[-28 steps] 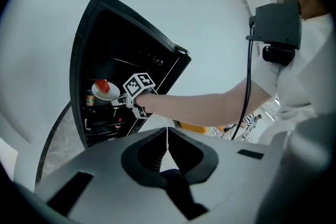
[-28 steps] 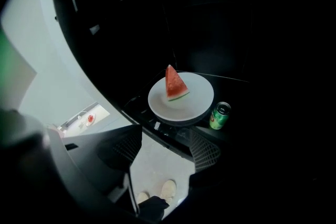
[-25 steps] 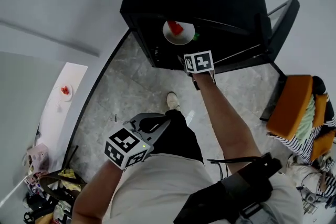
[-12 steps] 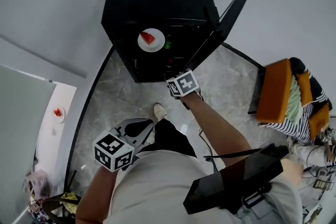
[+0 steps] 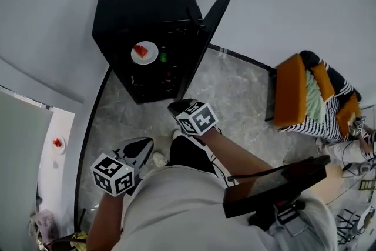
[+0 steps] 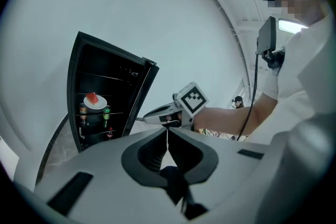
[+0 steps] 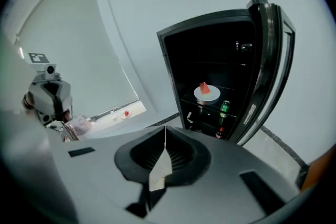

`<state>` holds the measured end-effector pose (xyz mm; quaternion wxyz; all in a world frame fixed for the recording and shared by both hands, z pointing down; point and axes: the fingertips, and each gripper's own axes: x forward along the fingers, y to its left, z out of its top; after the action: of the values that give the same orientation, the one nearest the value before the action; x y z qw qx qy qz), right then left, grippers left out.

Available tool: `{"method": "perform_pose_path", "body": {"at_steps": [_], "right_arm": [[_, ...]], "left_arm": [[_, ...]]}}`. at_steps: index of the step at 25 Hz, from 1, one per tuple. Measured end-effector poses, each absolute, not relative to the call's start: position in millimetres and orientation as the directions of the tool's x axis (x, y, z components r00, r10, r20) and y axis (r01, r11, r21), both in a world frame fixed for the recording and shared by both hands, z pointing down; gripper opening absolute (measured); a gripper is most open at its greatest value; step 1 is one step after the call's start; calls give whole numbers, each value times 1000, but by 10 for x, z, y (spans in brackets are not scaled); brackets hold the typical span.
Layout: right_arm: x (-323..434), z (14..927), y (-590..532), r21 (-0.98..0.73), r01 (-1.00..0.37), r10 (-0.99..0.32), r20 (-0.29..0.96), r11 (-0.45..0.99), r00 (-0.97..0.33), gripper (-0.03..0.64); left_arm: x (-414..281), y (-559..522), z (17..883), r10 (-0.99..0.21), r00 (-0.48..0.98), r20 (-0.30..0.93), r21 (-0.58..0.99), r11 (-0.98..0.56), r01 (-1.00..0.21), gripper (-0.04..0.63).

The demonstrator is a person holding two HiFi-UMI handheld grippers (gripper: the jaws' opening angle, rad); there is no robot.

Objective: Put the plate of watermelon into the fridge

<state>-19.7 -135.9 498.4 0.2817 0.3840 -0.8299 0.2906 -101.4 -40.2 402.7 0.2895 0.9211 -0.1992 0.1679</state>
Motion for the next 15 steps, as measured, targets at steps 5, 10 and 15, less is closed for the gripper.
{"method": "perform_pose_path", "body": {"at_steps": [5, 10, 15], "right_arm": [[-213, 4764, -838, -274, -750, -444, 666, 602, -599, 17], [-75, 4536, -397, -260, -692, -410, 648, 673, -642, 15], [176, 4293, 0, -226, -634, -390, 623, 740, -678, 15]], "left_arm": [[-1010, -247, 4021, -306, 845, 438, 457, -734, -502, 14], [-799, -99, 4032, -325, 825, 462, 457, -710, -536, 14], [-373, 116, 4009, -320, 816, 481, 456, -703, -545, 14]]}}
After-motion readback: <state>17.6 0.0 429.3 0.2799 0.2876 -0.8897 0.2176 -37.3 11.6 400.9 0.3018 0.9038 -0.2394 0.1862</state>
